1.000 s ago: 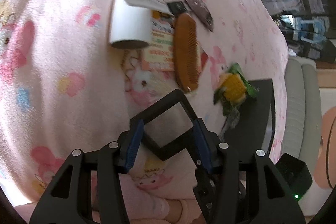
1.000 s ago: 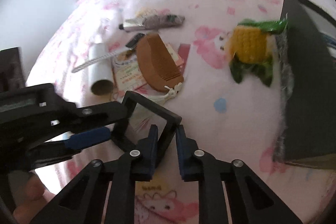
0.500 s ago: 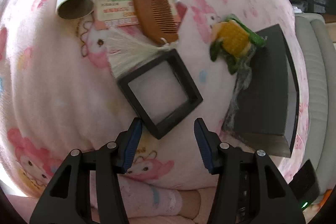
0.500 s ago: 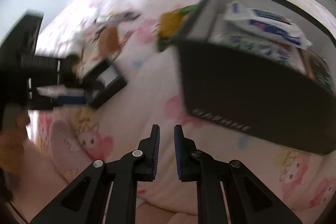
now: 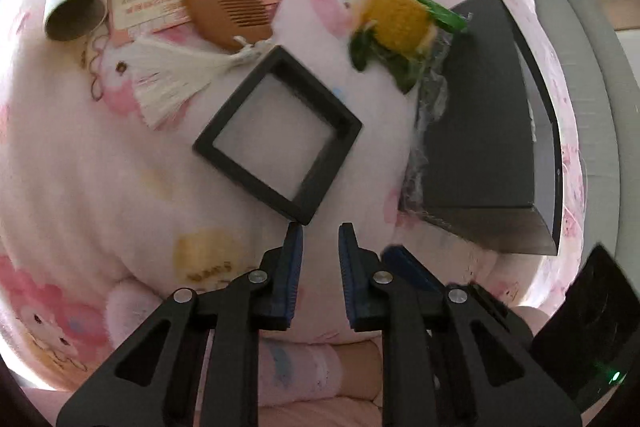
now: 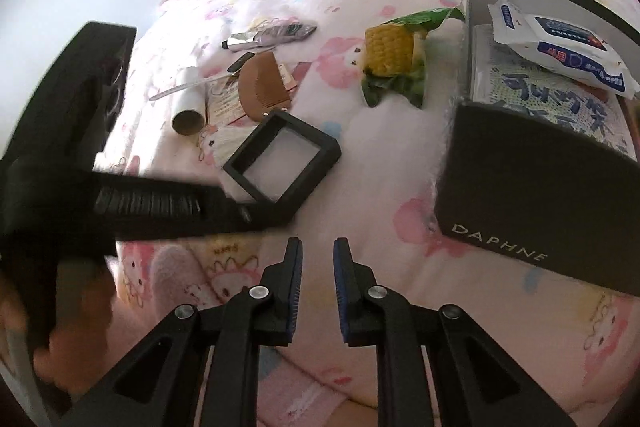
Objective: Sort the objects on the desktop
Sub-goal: 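Move the right gripper to the black square frame on the bedspread, then close the right gripper on the black frame's edge and lift it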
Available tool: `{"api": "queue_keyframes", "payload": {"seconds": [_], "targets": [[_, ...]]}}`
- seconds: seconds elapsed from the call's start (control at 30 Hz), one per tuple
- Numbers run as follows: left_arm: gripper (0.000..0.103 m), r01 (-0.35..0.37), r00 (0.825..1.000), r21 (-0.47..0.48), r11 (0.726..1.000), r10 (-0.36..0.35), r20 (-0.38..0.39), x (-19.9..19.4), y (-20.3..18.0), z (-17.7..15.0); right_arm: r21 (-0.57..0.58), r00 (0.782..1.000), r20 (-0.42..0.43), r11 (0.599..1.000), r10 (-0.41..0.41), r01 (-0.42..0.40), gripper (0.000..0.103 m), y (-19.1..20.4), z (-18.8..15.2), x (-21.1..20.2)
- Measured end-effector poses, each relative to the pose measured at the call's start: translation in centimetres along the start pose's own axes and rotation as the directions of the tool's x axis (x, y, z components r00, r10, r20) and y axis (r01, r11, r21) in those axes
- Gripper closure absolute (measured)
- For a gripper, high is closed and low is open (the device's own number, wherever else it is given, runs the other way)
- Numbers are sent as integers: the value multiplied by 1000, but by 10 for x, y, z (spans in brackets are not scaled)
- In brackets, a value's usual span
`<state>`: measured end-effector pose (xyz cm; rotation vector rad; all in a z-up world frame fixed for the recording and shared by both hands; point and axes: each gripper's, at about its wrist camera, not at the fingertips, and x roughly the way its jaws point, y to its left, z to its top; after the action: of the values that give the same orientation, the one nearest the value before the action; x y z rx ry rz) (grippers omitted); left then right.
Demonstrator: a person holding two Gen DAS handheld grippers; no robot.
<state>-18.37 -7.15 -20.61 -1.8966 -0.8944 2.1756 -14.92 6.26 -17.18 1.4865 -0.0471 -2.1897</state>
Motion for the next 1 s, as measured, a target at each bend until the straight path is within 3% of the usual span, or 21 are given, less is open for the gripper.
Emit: {"api": "queue_keyframes", "payload": {"seconds": [0.1, 0.13, 0.2, 0.23, 0.3, 0.37, 0.5, 0.57, 0.77, 1.0], "targets": [[68, 30, 997, -52, 998, -26, 73, -16, 12, 5, 16, 1000, -6, 1000, -24, 24, 90, -1, 11, 7], [68, 33, 994, -79, 996, -25, 106, -22, 18, 7, 21, 1000, -7, 999, -30, 31, 89, -1, 14, 9], [71, -31, 981, -126, 991, 55, 188, -34, 28, 10, 31, 1000, -10, 999, -29, 30, 85, 0, 21, 13], [77, -80, 968, -145, 986, 112, 226, -38, 31, 12, 32, 1000, -13, 999, -20, 20, 83, 2, 24, 16], [79, -125, 949, -180, 976, 170, 264, -41, 38, 17, 25, 1000, -19, 1000, 7, -6, 80, 9, 31, 23], [79, -111, 954, -209, 972, 163, 251, -37, 46, 19, 15, 999, -30, 1000, 20, -20, 79, 15, 33, 31], [77, -33, 987, -221, 975, 66, 145, -18, 53, 22, 1, 998, -53, 1000, 25, -25, 80, 18, 32, 49], [75, -21, 992, -194, 981, 45, 119, -15, 47, 17, 1, 999, -38, 1000, 17, -17, 89, 16, 29, 49], [75, 21, 999, -114, 993, -17, 35, -8, 29, 3, -17, 999, -6, 999, 36, -36, 99, 3, 11, 17], [75, -22, 990, -172, 985, 45, 133, -20, 36, 1, 7, 1000, 1, 1000, 26, -26, 99, -19, -18, -12]]}}
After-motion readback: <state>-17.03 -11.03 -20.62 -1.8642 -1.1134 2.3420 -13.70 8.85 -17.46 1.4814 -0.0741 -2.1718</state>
